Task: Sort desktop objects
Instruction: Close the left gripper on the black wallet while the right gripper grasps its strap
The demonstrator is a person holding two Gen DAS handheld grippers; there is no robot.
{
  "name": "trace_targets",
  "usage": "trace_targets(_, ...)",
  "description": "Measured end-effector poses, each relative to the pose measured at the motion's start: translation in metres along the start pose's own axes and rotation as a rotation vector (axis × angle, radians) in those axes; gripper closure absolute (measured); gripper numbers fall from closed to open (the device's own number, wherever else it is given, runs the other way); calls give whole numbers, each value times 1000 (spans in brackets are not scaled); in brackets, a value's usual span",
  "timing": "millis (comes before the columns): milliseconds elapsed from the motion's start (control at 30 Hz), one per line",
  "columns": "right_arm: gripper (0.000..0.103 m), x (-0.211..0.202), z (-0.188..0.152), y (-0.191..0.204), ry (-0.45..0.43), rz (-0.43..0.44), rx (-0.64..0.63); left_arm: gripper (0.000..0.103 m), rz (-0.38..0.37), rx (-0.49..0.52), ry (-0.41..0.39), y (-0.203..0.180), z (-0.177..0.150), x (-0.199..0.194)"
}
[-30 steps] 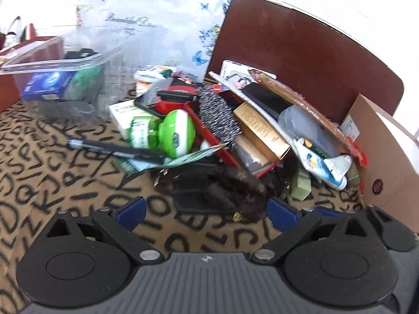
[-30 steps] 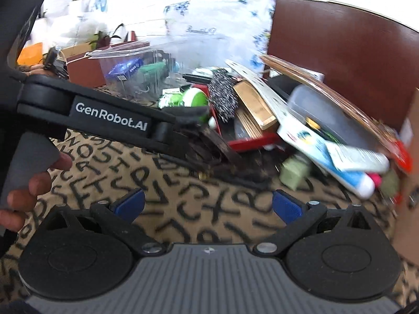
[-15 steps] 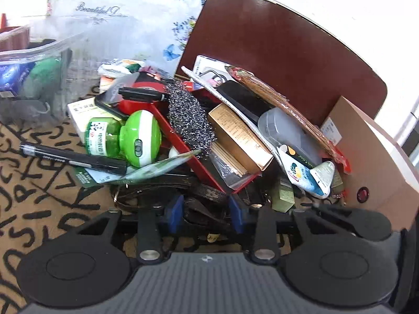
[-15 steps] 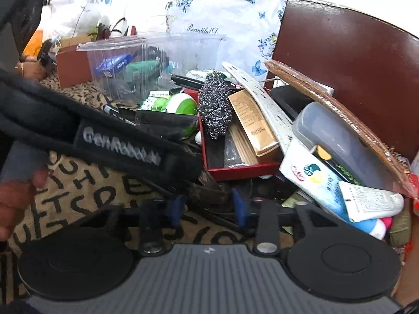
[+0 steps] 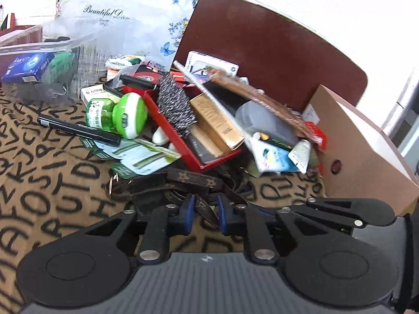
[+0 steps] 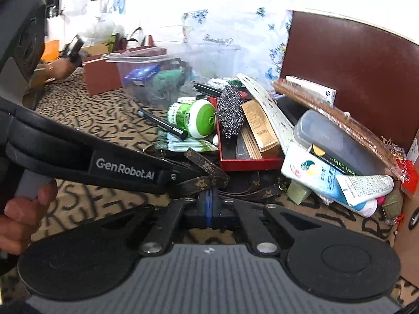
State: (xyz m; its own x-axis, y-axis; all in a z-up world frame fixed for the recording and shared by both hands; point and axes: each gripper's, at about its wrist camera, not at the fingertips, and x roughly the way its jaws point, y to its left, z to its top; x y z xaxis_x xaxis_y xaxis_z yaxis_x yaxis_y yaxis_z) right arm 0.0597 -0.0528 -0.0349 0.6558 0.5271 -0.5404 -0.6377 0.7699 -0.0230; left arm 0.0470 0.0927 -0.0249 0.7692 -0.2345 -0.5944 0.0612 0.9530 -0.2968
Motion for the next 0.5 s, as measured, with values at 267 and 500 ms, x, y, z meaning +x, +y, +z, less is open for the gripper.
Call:
trace_targets(267,103,-57,-17,27,-19,94,32,86,-40,5,6,0,-32,-52)
trace_targets(500,100,-69,-35,26,15,91,117,48,-30,-99,28,25,-45,-66)
